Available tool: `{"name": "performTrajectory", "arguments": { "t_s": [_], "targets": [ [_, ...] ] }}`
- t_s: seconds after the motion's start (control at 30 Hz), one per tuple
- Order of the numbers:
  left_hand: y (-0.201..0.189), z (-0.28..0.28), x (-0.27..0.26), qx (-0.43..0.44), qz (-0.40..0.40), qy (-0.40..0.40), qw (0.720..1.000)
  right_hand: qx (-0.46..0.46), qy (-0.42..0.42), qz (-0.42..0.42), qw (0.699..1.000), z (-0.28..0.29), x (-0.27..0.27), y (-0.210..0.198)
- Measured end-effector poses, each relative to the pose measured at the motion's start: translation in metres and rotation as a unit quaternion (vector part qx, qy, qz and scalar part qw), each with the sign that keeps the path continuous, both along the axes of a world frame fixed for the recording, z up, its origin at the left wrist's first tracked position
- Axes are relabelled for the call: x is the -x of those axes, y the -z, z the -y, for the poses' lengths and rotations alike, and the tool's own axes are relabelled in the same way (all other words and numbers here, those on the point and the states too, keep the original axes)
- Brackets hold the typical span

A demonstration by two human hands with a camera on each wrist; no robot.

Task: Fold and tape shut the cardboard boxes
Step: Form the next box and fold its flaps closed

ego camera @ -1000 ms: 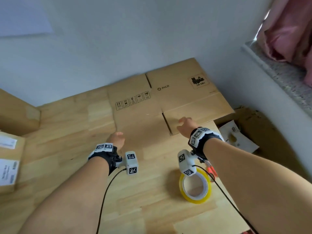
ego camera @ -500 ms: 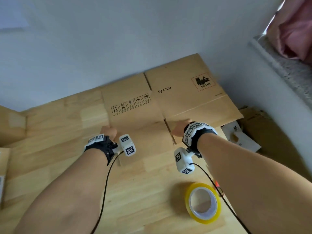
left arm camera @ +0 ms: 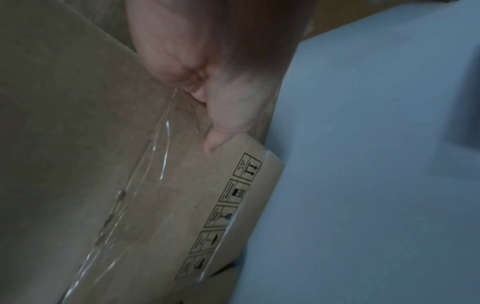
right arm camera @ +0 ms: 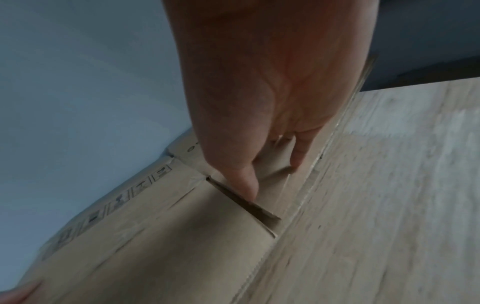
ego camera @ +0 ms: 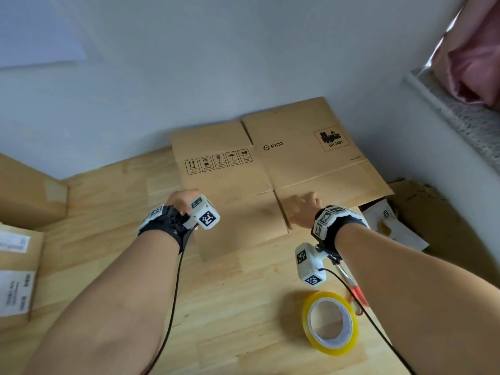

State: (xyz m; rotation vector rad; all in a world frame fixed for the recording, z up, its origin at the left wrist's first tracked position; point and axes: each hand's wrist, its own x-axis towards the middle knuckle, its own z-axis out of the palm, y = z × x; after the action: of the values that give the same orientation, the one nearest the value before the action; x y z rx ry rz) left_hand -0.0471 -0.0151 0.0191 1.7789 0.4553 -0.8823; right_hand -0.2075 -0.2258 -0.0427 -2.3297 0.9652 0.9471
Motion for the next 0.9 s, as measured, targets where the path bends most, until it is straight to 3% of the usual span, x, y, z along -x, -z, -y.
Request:
{"name": "performTrajectory", "arguments": {
  "t_s": [0.07, 0.13, 0.2, 0.27, 0.37, 0.47, 0.57, 0.7, 0.9],
  "targets": [
    [-0.002, -0.004, 0.001, -0.025, 0.061, 0.042, 0.997, 0.016, -0.019, 0.039, 0.999, -0.002, 0.006, -0.006],
    [-0.012, -0.005, 0.005, -0.090, 0.116, 0.042, 0.988, 0.037, -0.032, 0.060, 0.997, -0.013, 0.011, -0.017],
    [-0.032, -0.010, 0.014, -0.102, 0.154, 0.029, 0.982, 0.027, -0.017, 0.096, 0.995, -0.023, 0.011, -0.023],
    [-0.042, -0.019, 0.020, -0.075, 0.188, 0.039, 0.979, 0.012, 0.019, 0.136, 0.990, -0.029, 0.009, -0.030],
    [-0.072, -0.045, 0.036, -0.016, 0.228, -0.010, 0.974, 0.002, 0.049, 0.190, 0.980, -0.051, 0.009, -0.065],
    [-0.100, -0.081, 0.046, 0.022, 0.262, -0.034, 0.964, 0.025, 0.045, 0.255, 0.966, -0.071, 0.004, -0.094],
    [-0.126, -0.123, 0.049, 0.072, 0.282, -0.060, 0.955, 0.058, 0.041, 0.339, 0.938, -0.097, -0.007, -0.130],
    [-0.151, -0.182, 0.043, 0.062, 0.308, -0.089, 0.945, 0.077, 0.044, 0.418, 0.904, -0.138, -0.028, -0.178],
    [-0.159, -0.257, 0.050, 0.097, 0.336, -0.089, 0.933, 0.131, 0.000, 0.516, 0.847, -0.205, -0.057, -0.252]
  ]
}}
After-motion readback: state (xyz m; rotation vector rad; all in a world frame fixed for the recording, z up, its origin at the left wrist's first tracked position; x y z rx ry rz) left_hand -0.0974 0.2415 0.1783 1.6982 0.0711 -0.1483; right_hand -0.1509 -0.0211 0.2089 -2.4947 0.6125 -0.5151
